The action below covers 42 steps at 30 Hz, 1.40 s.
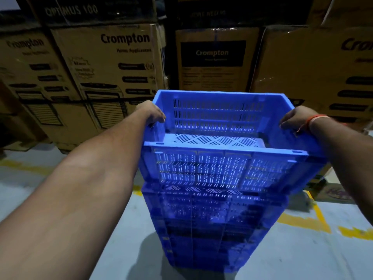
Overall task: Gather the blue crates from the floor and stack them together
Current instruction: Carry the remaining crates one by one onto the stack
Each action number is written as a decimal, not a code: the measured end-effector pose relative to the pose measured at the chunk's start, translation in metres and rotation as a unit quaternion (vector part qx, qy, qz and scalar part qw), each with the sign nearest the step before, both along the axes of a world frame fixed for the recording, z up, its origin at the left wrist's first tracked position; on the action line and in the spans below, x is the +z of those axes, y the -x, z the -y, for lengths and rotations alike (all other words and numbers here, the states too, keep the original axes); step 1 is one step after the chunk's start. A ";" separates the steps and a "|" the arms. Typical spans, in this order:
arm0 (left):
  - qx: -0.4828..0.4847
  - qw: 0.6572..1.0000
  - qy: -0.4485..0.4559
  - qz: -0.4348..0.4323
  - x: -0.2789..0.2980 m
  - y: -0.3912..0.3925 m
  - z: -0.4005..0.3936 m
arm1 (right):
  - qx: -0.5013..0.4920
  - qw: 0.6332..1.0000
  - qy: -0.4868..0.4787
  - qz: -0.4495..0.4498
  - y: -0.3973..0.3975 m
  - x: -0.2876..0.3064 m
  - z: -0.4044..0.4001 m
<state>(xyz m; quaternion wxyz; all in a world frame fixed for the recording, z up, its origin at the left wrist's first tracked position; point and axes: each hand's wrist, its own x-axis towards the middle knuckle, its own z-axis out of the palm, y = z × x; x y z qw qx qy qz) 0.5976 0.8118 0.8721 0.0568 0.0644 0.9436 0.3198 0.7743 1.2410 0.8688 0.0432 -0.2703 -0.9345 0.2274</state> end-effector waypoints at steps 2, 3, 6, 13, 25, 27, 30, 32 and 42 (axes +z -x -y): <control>0.002 1.000 0.013 -0.003 -0.005 0.009 -0.006 | 0.004 1.000 0.002 0.001 0.013 -0.006 -0.004; 0.004 1.000 0.023 0.001 -0.009 0.014 -0.007 | 0.006 1.000 0.002 0.004 0.018 -0.009 -0.005; 0.029 0.998 0.052 0.006 -0.027 0.024 -0.003 | 0.020 1.000 0.006 0.022 0.029 -0.014 -0.003; -0.004 0.995 0.099 0.013 -0.038 0.024 0.006 | 0.025 0.998 0.016 0.048 0.033 -0.017 0.000; -0.002 0.995 0.094 0.016 -0.047 0.010 0.027 | -0.001 0.996 0.006 0.084 0.008 -0.026 0.019; 0.012 0.995 0.097 0.009 -0.049 0.010 0.029 | -0.011 0.996 0.001 0.085 0.004 -0.026 0.024; 0.014 0.995 0.096 0.000 -0.051 0.012 0.028 | -0.014 0.997 0.006 0.080 -0.002 -0.022 0.031; 0.016 0.995 0.096 -0.001 -0.053 0.011 0.027 | -0.020 0.997 0.022 0.073 -0.005 -0.020 0.035; -0.003 0.992 0.127 -0.001 -0.053 0.035 0.021 | -0.032 0.997 0.023 0.059 -0.003 -0.021 0.037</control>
